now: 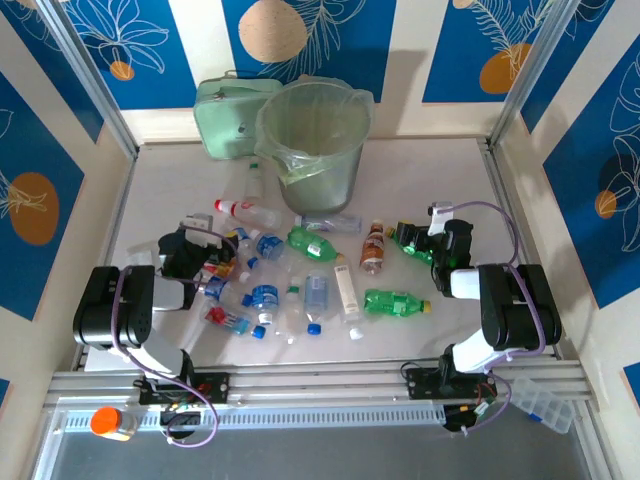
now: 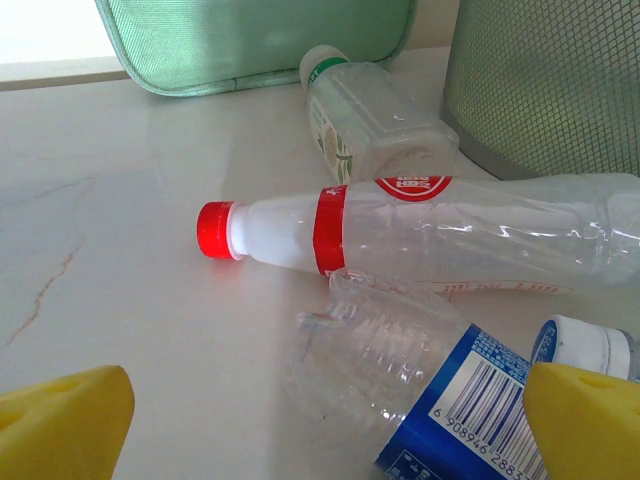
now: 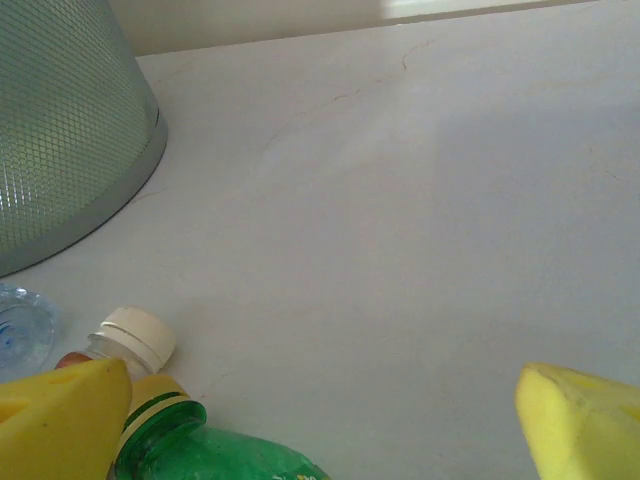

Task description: Put the plastic bottles in the bin

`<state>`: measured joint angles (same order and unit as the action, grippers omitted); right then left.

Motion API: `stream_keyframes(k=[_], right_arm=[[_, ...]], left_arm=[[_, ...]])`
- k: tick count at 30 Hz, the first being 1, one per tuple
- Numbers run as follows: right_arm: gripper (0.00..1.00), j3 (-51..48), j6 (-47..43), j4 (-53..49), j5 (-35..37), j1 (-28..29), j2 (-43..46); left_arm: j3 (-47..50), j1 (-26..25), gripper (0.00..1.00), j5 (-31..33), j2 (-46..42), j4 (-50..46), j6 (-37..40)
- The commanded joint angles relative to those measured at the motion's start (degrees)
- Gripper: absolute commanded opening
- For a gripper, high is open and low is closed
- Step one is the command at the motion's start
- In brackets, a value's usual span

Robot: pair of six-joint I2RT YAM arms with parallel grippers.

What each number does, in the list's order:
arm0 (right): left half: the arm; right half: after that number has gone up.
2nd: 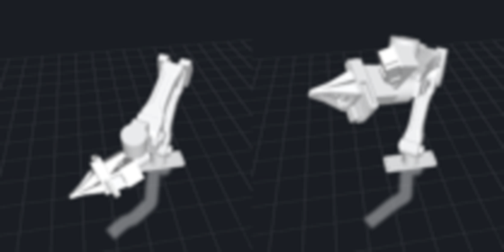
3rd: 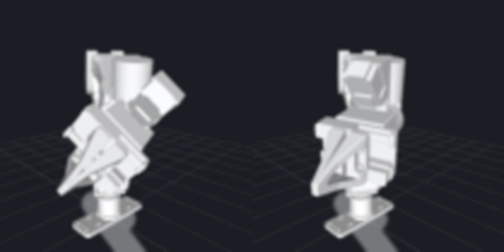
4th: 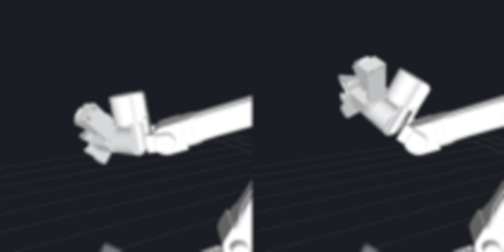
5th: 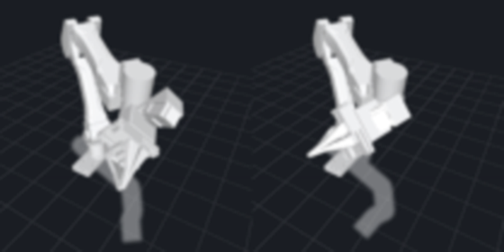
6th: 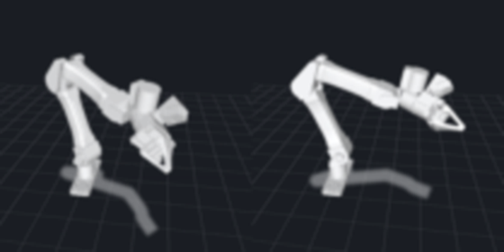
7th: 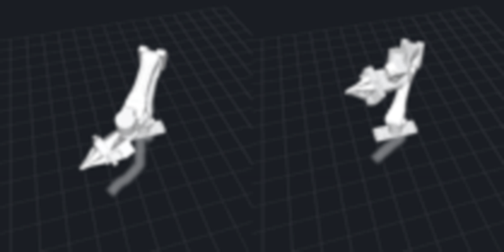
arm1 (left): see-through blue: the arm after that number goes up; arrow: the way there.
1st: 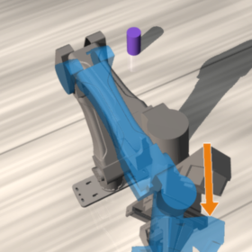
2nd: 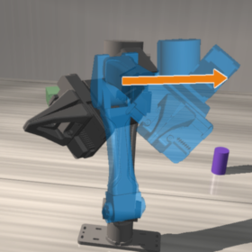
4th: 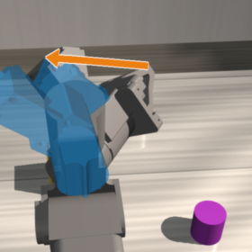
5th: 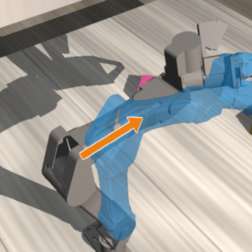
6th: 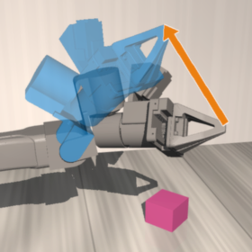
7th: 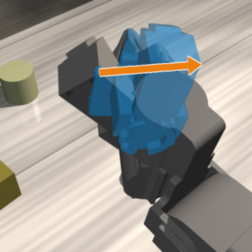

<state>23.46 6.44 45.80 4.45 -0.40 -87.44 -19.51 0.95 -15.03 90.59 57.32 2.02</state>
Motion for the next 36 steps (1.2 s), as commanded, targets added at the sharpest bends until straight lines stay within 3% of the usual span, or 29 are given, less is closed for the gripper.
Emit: stream_keyframes(k=[1,36], right_arm=[[0.99,0.62,-0.46,0.32,-0.58,-0.22,0.17],[0.99,0.43,-0.55,0.43,-5.85,-1.71,0.3]], left_arm=[[-0.8,-0.4,0.99,-1.41,-0.54,-0.28,1.58],[-0.75,-0.51,0.99,-1.23,-0.51,-0.37,1.58]])
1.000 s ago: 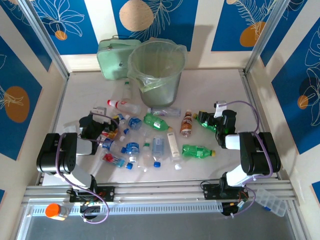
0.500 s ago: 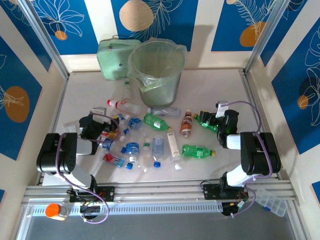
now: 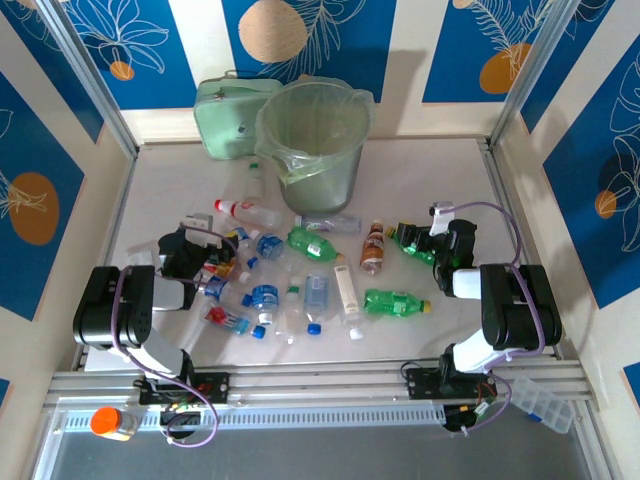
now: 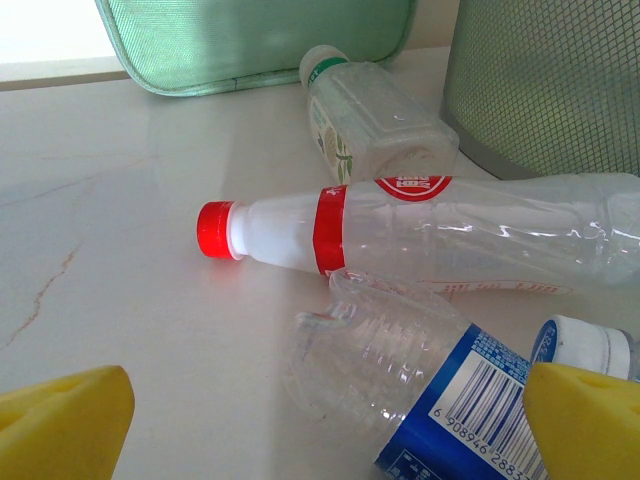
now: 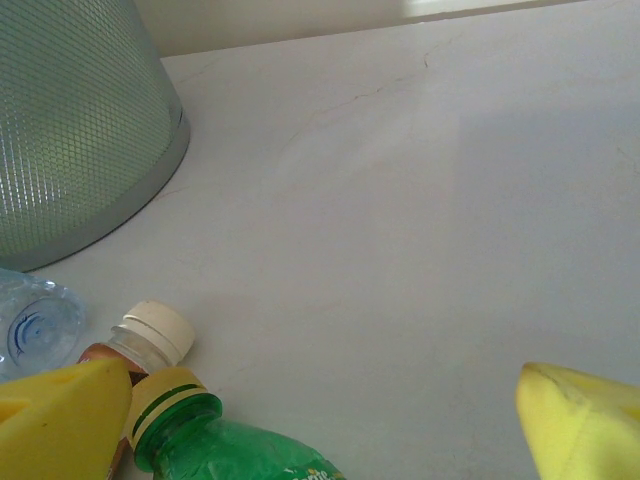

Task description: Put the plastic bottles in the bin

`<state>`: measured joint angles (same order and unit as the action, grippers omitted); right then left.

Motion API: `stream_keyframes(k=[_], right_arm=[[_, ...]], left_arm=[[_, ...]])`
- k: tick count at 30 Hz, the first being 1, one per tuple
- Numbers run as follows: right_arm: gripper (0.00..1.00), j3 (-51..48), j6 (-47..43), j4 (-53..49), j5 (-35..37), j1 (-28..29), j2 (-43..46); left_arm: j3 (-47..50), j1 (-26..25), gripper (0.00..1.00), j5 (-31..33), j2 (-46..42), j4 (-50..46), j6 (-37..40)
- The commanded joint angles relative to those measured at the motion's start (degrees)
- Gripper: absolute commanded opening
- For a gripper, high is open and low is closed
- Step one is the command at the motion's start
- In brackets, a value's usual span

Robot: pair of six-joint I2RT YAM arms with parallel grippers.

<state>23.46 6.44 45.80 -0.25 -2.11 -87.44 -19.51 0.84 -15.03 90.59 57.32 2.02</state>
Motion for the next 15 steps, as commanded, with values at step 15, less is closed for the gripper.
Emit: stream_keyframes(k=[15], right_arm=[[0.99,10.3,-4.55,-26.61,2.93,9.16,24.32]], left_arm=[[-3.17,-1.86,0.99,12.28,-22.84,-14.47,-0.82]])
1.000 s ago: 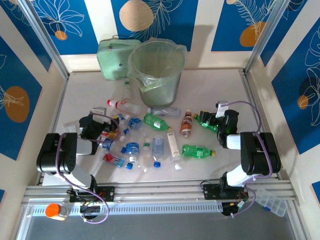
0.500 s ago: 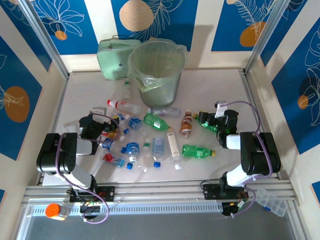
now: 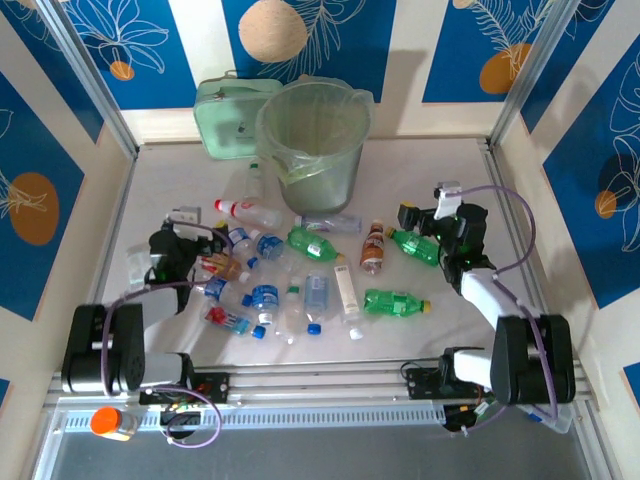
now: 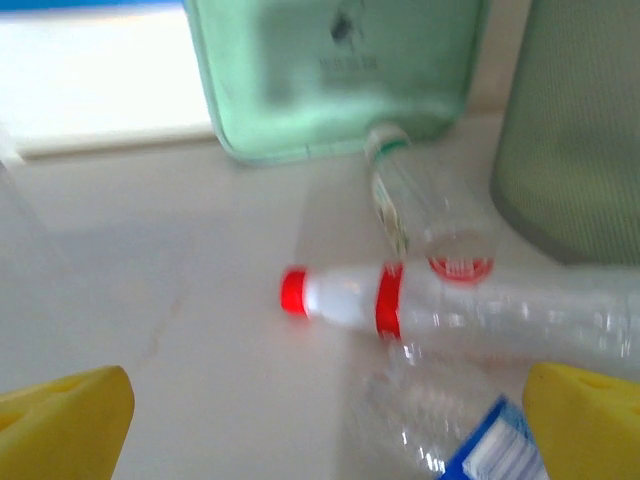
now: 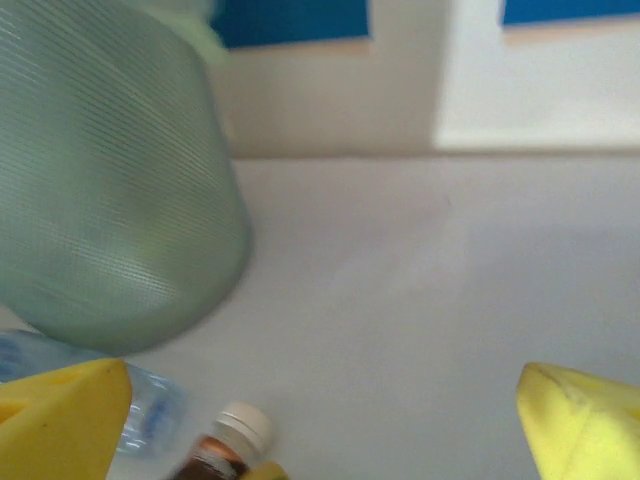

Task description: Put the plastic bottles in the bin

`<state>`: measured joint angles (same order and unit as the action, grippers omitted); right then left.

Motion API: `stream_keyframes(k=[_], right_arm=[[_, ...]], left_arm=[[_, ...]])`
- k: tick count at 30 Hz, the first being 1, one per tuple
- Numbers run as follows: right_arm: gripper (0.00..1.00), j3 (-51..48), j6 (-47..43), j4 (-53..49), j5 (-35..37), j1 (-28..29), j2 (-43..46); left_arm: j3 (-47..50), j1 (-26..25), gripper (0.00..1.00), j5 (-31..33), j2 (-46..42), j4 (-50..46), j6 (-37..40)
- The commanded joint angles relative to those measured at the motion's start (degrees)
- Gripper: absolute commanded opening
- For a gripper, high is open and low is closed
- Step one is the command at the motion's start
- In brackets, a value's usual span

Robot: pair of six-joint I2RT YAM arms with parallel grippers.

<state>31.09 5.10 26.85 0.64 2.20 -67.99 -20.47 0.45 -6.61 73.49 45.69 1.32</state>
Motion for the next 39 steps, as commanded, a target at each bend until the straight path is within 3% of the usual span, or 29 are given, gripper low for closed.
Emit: stream_keyframes(k=[1,7,10,13,15,17,19,21,22,24,26,27,31,33,36,39], right_arm=[[0.99,3.23,-4.46,-8.67,2.56,7.43,7.14],[0.99,6.8,-8.47,-15.71,5.07,25.59,22.33],[0.99,9.75,-8.74,-22.42,4.49,33.56,27.6],[0.99,15.44,-6.91,-32.62,9.03,40.55,29.83],[0.99,20.56,-0.29,-40.85,19.05,44.39,29.27],[0.99,26.98,8.26,-52.57,28.2,46.58,27.18],[0.99,34.18,17.79,-68.2,29.5,45.91,24.58],[0.99,36.25,24.79,-76.29,28.79,42.97,24.11],[1.0,35.26,25.42,-76.15,24.28,40.37,25.09],[0.99,34.0,27.74,-76.52,11.79,32.59,26.4],[0.99,35.66,30.04,-81.96,8.35,28.58,24.08],[0.99,36.13,30.55,-84.72,9.88,28.75,22.62],[0.98,31.92,30.16,-86.52,16.25,37.54,19.51],[0.88,29.9,27.6,-84.91,14.34,43.49,16.56],[0.8,31.22,27.57,-88.31,17.44,47.66,6.97],[0.8,33.11,25.26,-89.85,17.96,49.53,-2.83]], left_arm=[[-3.01,-2.26,0.99,4.65,-8.16,-3.53,-0.32],[-11.52,-11.11,0.99,7.49,-19.32,-21.01,-17.9],[-11.65,-19.29,0.99,10.2,-25.27,-24.98,-21.25],[-16.85,-26.4,0.99,12.73,-30.16,-39.59,-23.24],[-21.75,-28.57,0.99,14.38,-31.08,-52.23,-30.76],[-27.34,-29.59,0.99,11.49,-30.02,-62.17,-33.89],[-33.3,-29.25,0.99,8.81,-28.21,-73.31,-37.52],[-38.76,-27.83,0.99,4.63,-26.01,-82.09,-34.44],[-39.45,-27.69,0.99,5.28,-25.42,-83.33,-33.98],[-37.7,-26.44,0.99,5.8,-25.43,-83.12,-40.92],[-33.36,-24.43,0.99,-3.33,-26.18,-75.29,-44.12],[-31.93,-24.27,0.99,-5.37,-26.21,-72.48,-45.93],[-32.44,-24.2,0.99,-2.46,-25.28,-73.55,-43.21],[-35.16,-24.18,0.99,-0.81,-23.92,-76.88,-37.28],[-38.1,-24.18,0.99,2.37,-22.45,-79.9,-31.89],[-38.94,-24.35,0.99,5.48,-22.13,-81.06,-29.09]])
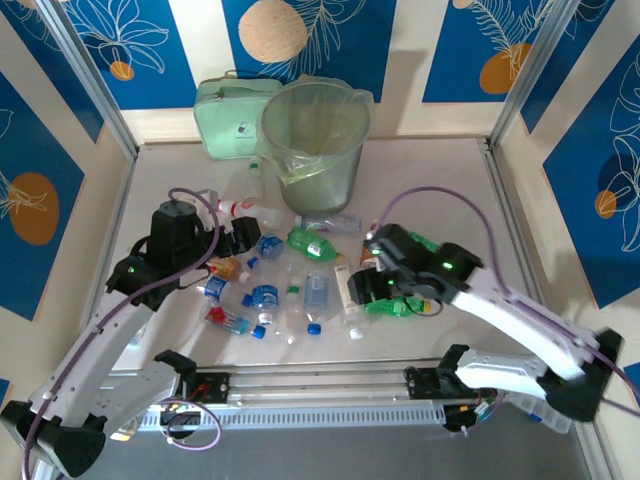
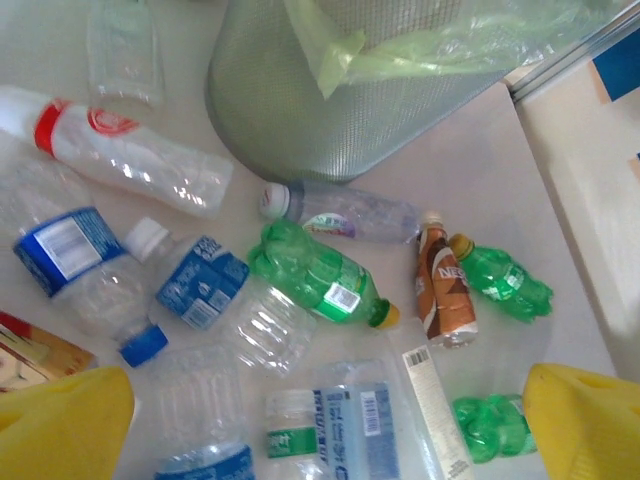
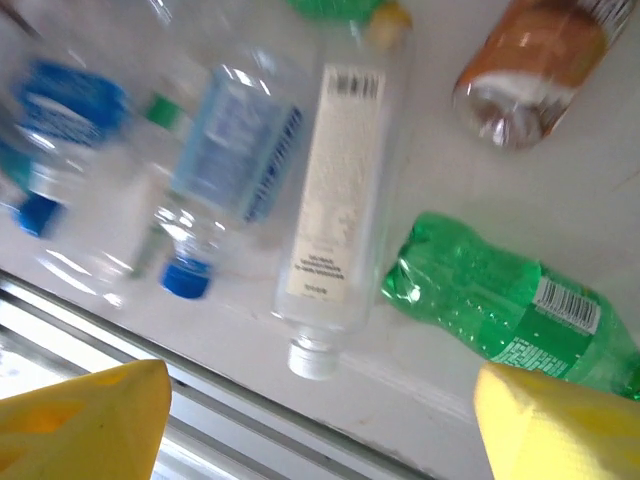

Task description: Put the plastic bottles in the bin

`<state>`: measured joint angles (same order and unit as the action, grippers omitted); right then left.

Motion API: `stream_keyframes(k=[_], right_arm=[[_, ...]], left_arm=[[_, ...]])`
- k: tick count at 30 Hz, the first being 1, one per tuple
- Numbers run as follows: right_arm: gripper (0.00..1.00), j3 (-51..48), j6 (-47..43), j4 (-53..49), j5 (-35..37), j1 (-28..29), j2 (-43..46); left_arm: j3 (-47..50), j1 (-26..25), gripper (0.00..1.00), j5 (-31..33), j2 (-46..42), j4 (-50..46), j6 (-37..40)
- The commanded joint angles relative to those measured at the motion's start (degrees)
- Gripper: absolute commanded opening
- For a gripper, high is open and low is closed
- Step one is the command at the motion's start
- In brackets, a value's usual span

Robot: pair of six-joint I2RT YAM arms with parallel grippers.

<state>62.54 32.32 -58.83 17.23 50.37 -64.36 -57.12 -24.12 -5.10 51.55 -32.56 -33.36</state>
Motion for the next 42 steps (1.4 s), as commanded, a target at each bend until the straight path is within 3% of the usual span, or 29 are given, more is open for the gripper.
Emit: stream_keyframes(k=[1,6,15,32,42], right_arm=[[0.8,2.16,-2.52,-4.15,0.58,1.32,-9.09],[0.8,5.91,-5.3,-2.81,-2.85,0.44,-19.68],[0.82,8.82,-5.51,-0.86,-4.37,-1.51,-28.95],[0.81,5.97,-2.96,4.99,-4.49,-0.97,-36.15],[0.67,4.02,-1.96,6.6,-4.22,-1.59,-35.55]], left_arm=[[-1.49,0.16,0.99,5.34,-0.79,-2.59,5.53],[1.54,-0.06,0.99,8.02,-3.67,-1.33,5.45],[1.66,-1.35,0.99,9.36,-4.79,-1.85,6.23],[2.72,-1.52,0.99,9.76,-5.32,-1.81,5.93],[2.72,-1.54,0.99,9.93,-5.41,-1.9,6.21]])
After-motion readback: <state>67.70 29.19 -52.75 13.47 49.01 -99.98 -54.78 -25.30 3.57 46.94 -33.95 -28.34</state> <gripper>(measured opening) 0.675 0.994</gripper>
